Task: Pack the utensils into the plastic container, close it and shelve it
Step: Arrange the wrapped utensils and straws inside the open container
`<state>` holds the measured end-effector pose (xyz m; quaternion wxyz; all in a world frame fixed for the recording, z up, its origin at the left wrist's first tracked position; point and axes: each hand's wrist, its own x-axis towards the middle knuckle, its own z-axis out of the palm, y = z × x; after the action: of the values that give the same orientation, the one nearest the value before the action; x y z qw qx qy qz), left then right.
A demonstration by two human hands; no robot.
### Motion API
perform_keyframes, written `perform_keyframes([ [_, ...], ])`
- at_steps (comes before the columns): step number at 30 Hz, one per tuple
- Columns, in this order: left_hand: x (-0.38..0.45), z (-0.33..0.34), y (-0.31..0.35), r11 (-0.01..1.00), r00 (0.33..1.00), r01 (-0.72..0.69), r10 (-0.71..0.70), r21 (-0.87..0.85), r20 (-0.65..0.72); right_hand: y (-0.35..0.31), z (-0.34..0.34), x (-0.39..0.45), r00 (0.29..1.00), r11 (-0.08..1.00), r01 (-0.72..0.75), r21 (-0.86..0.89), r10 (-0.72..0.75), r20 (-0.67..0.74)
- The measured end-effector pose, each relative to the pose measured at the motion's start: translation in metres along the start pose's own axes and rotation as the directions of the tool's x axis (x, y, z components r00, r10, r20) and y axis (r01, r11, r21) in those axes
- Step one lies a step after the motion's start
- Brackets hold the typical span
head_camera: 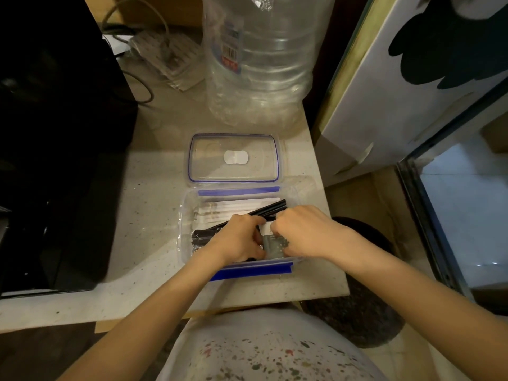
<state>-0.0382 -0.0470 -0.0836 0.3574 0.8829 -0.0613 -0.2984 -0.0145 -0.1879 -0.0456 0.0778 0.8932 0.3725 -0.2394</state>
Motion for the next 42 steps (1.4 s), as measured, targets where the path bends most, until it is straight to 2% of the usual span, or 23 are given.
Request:
perform_keyframes([
  [4,0.001,0.002,0.001,1.0,1.0,-0.004,0.004,-0.024,-0.002,0.001,-0.003,0.001,0.999,0.999,0.03,-0.036,-0.031,-0.015],
  [7,0.0,0.002,0.002,0.994,1.0,0.015,-0.017,-0.111,-0.015,0.001,-0.002,0.001,0.999,0.998,0.042,-0.04,-0.043,-0.023],
  [10,-0.001,0.002,0.001,0.974,0.999,0.044,-0.05,-0.221,-0.019,0.006,-0.002,-0.002,0.999,0.999,0.039,0.023,-0.039,-0.023],
  [14,-0.002,0.003,-0.001,0.96,0.997,0.066,-0.072,-0.274,-0.013,0.016,-0.001,-0.006,0.995,0.997,-0.024,0.077,0.031,-0.098],
  [17,-0.003,0.001,-0.001,0.957,0.996,0.078,-0.083,-0.281,-0.008,0.022,0.005,-0.009,0.989,0.992,-0.056,0.111,0.071,-0.129],
  [23,-0.005,0.0,0.0,0.961,0.998,0.052,-0.042,-0.272,0.041,0.024,0.012,-0.01,0.991,0.964,-0.103,0.244,0.121,-0.061],
  [29,-0.007,-0.003,-0.006,0.955,0.998,0.056,-0.053,-0.292,0.016,0.024,0.004,-0.013,0.992,0.935,-0.101,0.34,0.121,-0.037],
  [31,-0.011,-0.007,-0.008,0.981,0.998,0.02,-0.029,-0.193,-0.048,0.023,0.0,-0.015,0.991,0.943,-0.088,0.322,0.117,-0.071],
  [33,-0.015,-0.011,-0.012,1.0,0.994,-0.015,0.013,-0.011,-0.111,0.019,-0.002,-0.014,0.987,0.969,-0.053,0.242,0.087,-0.134],
  [37,-0.021,-0.013,-0.02,0.929,0.987,-0.039,0.094,0.368,-0.133,0.006,0.005,-0.007,0.986,0.995,0.074,0.068,-0.063,-0.152],
  [42,-0.025,-0.014,-0.022,0.877,0.979,-0.02,0.115,0.48,-0.169,0.007,0.009,0.0,0.987,0.993,0.109,-0.04,-0.113,-0.115],
])
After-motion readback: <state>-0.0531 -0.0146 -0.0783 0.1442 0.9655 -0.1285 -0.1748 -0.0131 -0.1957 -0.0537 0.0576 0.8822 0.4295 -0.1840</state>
